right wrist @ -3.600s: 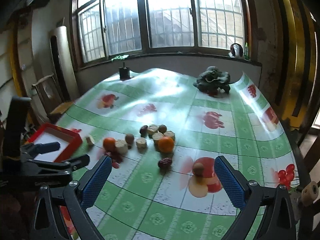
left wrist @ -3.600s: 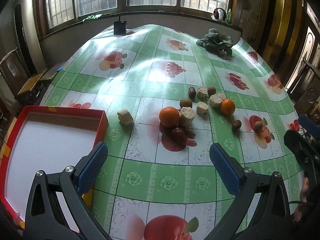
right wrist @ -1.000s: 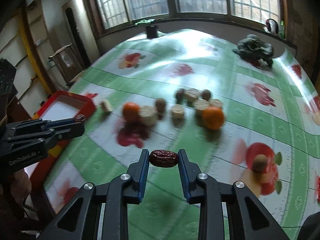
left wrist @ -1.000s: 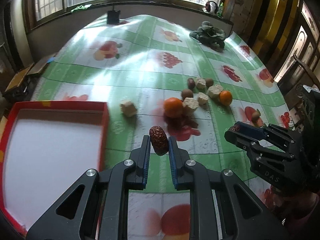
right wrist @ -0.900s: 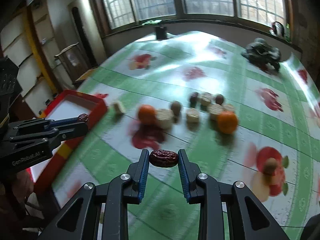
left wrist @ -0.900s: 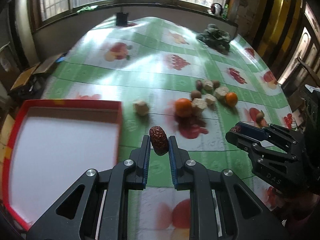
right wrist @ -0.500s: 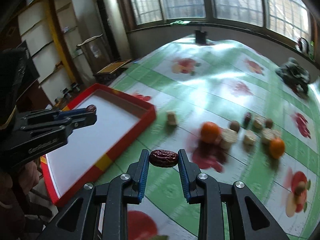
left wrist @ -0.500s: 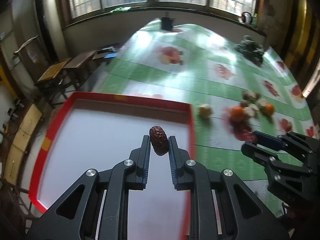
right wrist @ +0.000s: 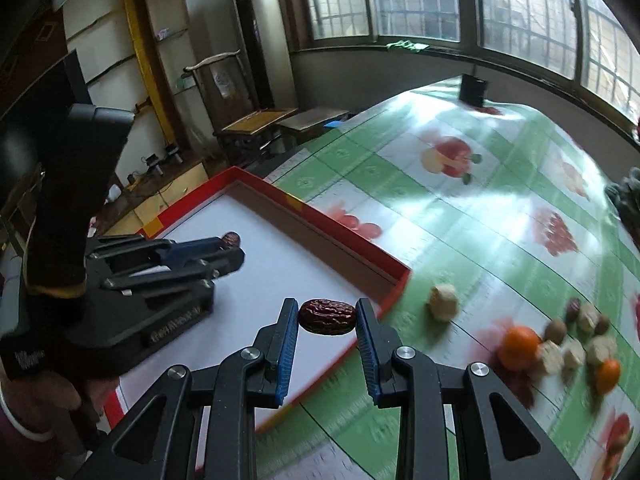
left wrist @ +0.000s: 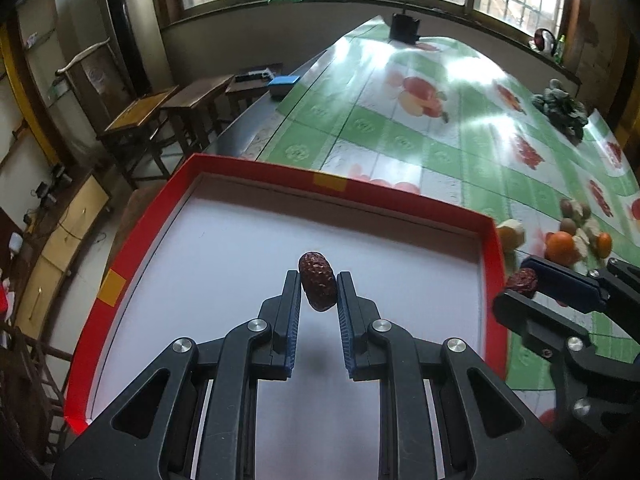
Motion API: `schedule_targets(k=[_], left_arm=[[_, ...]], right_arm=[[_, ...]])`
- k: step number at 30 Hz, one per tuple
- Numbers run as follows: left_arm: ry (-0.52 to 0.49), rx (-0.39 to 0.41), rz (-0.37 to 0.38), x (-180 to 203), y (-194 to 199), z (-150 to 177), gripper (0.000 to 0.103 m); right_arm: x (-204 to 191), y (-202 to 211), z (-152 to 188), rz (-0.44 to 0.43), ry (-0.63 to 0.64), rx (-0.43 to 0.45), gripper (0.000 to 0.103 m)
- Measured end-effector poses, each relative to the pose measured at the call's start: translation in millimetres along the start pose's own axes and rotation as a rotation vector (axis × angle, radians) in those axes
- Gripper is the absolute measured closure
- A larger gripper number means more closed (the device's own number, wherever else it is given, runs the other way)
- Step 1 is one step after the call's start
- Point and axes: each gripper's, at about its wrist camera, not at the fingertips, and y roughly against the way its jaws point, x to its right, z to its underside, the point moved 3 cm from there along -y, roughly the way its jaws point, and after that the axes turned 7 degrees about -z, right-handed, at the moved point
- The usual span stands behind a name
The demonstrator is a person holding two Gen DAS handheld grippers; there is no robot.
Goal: Organize fruits
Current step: 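Carry the red date into the red tray and open the left tool, then move the left tool back to the pale bread chunk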
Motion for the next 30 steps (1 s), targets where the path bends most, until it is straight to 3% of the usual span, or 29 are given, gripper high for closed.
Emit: schedule_targets(k=[16,17,18,19,21,23,24,30], left_arm=[[0.066,-0.078,-0.003,-11.2,-25.3,-4.1,0.085],[0.073,-0.079,-0.011,-12.4,-25.6,-4.3,0.085],[0.076,-0.082,-0.017,-12.7,-26.2,-4.5,0.085],[0.079,-0.083,-0.014,-13.1,-26.4,-4.7,0.085],[0.082,-0.081,-0.011,-13.2,-25.9,-4.4,0.078],[0.087,-0.083,-0.014,-13.5,-25.3,-2.7,0.047],[0.099,-0.083,-0.010,-14.2,-23.9,-1.8,0.043],[0.087,-0.046,-0.039,-7.4,-7.5,0.6,0.041]], right_arm=[[2.0,-61.8,-6.3,-0.012,0.034,-0.118,0.075],[0.9,-62.2,-5.7,-0.007,0.041,-0.118,0.068],[-0.7,-62.6,-4.9,0.002,0.053,-0.118,0.055],[-3.2,-62.9,-3.7,0.009,0.068,-0.121,0.052],[-7.4,-61.7,-1.3,-0.009,0.080,-0.122,0.052],[-8.1,-56.4,-0.7,-0.025,0.063,-0.103,0.052],[-7.9,-53.6,-0.6,-0.029,0.054,-0.096,0.052],[-2.8,-22.8,3.1,-0.024,0.024,-0.049,0.052]])
